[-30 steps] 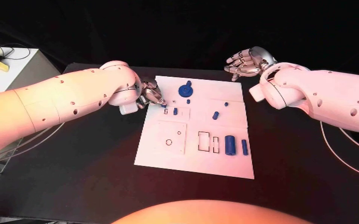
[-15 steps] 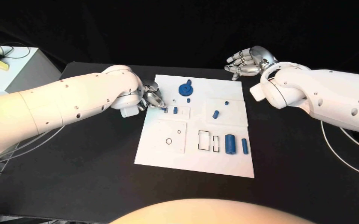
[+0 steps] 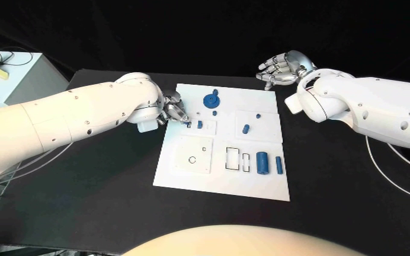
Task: Assemble the parts on the task board
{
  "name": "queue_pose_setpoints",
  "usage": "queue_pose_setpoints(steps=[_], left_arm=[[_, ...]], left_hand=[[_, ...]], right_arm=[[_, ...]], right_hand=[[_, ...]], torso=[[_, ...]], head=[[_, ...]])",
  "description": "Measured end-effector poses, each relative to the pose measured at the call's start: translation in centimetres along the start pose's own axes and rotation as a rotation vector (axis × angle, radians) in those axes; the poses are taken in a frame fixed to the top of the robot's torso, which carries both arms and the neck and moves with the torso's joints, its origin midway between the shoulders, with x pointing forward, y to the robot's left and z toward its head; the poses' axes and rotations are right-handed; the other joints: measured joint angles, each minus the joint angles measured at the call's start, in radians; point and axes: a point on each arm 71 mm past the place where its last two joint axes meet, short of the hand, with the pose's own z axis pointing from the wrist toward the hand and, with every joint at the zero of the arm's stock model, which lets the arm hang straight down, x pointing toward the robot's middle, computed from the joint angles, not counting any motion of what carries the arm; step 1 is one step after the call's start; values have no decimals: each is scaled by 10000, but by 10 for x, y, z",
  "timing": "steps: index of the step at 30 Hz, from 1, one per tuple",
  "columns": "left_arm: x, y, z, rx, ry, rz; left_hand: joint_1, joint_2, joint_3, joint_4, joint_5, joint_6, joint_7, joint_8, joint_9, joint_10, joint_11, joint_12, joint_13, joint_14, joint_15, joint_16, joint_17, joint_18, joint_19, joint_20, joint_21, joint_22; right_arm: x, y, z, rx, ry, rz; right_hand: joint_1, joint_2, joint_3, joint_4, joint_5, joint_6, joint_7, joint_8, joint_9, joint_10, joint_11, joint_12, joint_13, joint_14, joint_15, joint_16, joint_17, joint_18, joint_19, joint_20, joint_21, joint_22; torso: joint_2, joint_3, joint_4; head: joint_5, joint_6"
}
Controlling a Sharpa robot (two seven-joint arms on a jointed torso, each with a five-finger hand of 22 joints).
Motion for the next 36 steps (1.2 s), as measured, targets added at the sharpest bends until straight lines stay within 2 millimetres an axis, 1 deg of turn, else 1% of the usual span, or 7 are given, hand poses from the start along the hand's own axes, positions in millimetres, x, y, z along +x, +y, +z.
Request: queue_pose_setpoints(steps=[15, 27, 36], left_arm=[[4, -2, -2, 61, 187, 264], [4, -3, -1, 55, 213, 325], [4, -5, -1, 62, 219, 428]], left_hand=[[1, 1, -35, -34, 41, 1, -1, 58, 0, -1, 1, 0, -1, 0, 0, 0, 0, 0, -1, 0, 0, -2], [1, 1, -35, -34, 40, 2, -2, 57, 0, -2, 2, 0, -2, 0, 1, 0, 0, 0, -1, 0, 0, 9], [1, 1, -35, -34, 21, 6, -6, 57, 0, -2, 3, 0, -3, 0, 1, 0, 0, 0, -1, 1, 0, 8]], right_arm=[[-1, -1, 0, 15, 3, -2], [-1, -1, 0, 25, 17, -4], [0, -1, 0, 31, 32, -4]], right_hand=[[0, 0, 0, 0, 0, 0, 0, 0, 1, 0, 0, 0, 1, 0, 0, 0, 0, 0, 0, 0, 0, 1], [0, 0, 0, 0, 0, 0, 0, 0, 1, 0, 0, 0, 2, 0, 0, 0, 1, 0, 0, 0, 0, 2], [0, 0, 0, 0, 0, 0, 0, 0, 1, 0, 0, 0, 2, 0, 0, 0, 1, 0, 0, 0, 0, 2]], torso=[[-5, -12, 0], [-10, -12, 6], [-9, -3, 6]], head=[[-32, -47], [-38, -76], [-34, -87]])
